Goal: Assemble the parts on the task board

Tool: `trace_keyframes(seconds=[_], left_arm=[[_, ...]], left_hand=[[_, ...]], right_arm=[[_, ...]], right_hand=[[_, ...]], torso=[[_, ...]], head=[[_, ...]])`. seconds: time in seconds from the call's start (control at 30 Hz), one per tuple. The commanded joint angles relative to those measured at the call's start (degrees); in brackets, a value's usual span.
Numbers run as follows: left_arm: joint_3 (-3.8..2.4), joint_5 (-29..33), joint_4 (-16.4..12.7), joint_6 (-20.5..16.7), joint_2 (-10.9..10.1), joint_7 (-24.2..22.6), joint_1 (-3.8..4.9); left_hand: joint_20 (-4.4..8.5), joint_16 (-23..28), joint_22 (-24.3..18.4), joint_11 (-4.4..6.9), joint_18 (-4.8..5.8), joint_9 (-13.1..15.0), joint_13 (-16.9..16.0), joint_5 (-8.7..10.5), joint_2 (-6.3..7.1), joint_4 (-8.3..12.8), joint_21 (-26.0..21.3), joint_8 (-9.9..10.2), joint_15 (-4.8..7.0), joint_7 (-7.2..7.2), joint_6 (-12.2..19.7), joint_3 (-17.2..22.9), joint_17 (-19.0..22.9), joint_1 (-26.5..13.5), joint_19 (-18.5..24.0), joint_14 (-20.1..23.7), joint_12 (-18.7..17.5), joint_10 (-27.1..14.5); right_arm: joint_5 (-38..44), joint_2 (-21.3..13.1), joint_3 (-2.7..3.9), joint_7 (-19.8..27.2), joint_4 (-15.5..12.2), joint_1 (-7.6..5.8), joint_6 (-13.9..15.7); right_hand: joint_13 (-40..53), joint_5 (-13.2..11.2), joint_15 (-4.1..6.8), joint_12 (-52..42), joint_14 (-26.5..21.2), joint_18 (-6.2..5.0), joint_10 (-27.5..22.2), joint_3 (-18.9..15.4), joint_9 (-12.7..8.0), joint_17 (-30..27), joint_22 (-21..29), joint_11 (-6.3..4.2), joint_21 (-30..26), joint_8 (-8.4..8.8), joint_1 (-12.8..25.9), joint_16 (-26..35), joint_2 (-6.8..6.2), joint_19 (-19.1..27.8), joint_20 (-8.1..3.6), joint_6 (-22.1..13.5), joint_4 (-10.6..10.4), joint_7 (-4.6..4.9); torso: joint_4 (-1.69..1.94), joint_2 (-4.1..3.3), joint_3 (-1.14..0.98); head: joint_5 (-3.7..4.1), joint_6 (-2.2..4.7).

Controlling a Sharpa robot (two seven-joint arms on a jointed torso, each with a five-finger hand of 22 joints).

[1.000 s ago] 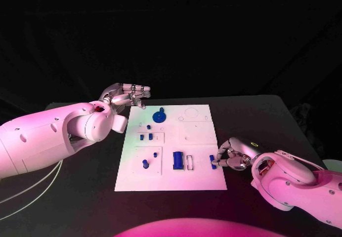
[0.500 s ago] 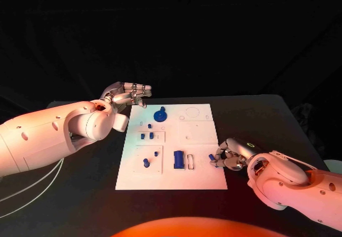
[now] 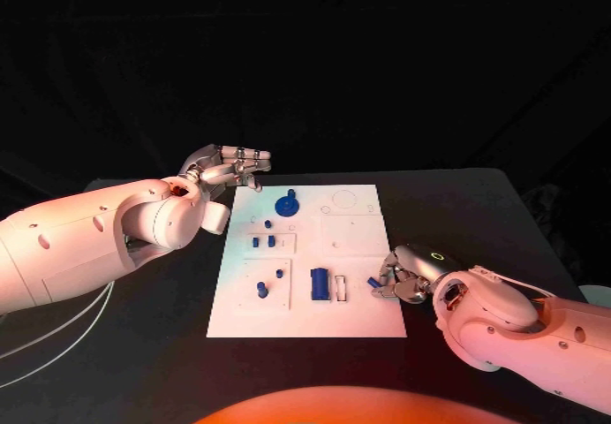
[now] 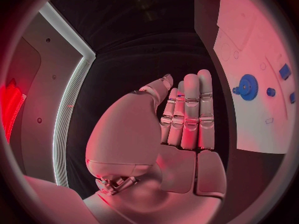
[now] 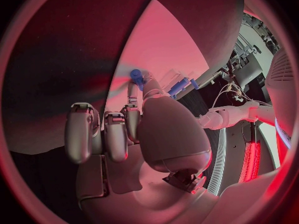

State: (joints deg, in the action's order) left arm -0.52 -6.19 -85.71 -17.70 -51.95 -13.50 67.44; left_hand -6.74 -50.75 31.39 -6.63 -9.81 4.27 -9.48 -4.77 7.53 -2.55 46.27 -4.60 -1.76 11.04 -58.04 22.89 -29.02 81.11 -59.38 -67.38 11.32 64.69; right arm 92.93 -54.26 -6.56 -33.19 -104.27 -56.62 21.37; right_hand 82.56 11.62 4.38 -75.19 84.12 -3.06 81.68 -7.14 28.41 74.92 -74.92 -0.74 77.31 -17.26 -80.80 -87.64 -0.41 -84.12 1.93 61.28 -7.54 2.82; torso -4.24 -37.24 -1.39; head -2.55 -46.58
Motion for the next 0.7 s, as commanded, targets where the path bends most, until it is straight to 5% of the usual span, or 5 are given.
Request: trace_keyframes(seconds=[0.03, 0.4, 0.7], left_arm=[[-0.04, 0.2, -0.17, 0.94, 0.02, -0.29, 0.02], [-0.04, 0.2, -0.17, 0.93, 0.03, -0.3, 0.02], [-0.04, 0.2, -0.14, 0.96, 0.17, -0.33, 0.02]], left_hand=[[-0.21, -0.34, -0.07, 0.06, -0.73, -0.07, -0.06, 0.18, -0.08, 0.08, -0.33, -0.27, -0.17, 0.05, 0.54, -0.18, 0.09, -0.11, -0.29, 0.4, 0.2, -0.49], [-0.21, -0.34, -0.07, 0.07, -0.74, -0.07, -0.07, 0.17, -0.1, 0.11, -0.34, -0.28, -0.17, 0.03, 0.54, -0.16, 0.09, -0.06, -0.29, 0.4, 0.22, -0.49], [-0.21, -0.34, -0.07, 0.07, -0.74, -0.07, -0.07, 0.17, -0.1, 0.11, -0.34, -0.28, -0.17, 0.03, 0.54, -0.16, 0.09, -0.06, -0.29, 0.4, 0.22, -0.49]], right_arm=[[3.27, 0.13, -0.64, -3.9, 0.52, 0.72, -5.98], [1.82, -0.46, -0.55, -5.09, -1.34, 0.63, 0.36], [-5.2, -0.34, -0.34, -3.28, -3.8, -0.11, 7.38]], right_hand=[[-4.32, -0.34, 0.38, 0.33, 4.91, 0.78, 0.13, 1.25, -0.79, 10.55, -12.09, -0.63, 0.35, 0.4, -3.98, -0.16, 2.84, -2.14, -0.19, 0.71, 0.68, -0.11], [-3.9, 4.54, 0.71, 0.07, 5.01, 0.96, 0.67, 7.14, -1.04, 10.98, -12.32, -1.02, 1.28, 1.02, -4.92, -0.35, 3.43, -2.47, -0.6, 0.75, 1.2, -0.43], [-3.85, 4.45, 0.72, 0.28, 5.08, 1.01, 0.93, 13.33, -0.28, 11.31, -12.39, -0.94, 1.56, 0.62, -1.27, -0.5, 1.26, -2.59, -0.55, 0.7, -0.75, -0.4]], torso=[[-0.02, 0.03, -0.02], [0.02, 0.03, -0.03], [-0.04, -0.01, -0.02]], head=[[-0.12, -0.03], [-0.03, 0.15], [0.01, 0.38]])
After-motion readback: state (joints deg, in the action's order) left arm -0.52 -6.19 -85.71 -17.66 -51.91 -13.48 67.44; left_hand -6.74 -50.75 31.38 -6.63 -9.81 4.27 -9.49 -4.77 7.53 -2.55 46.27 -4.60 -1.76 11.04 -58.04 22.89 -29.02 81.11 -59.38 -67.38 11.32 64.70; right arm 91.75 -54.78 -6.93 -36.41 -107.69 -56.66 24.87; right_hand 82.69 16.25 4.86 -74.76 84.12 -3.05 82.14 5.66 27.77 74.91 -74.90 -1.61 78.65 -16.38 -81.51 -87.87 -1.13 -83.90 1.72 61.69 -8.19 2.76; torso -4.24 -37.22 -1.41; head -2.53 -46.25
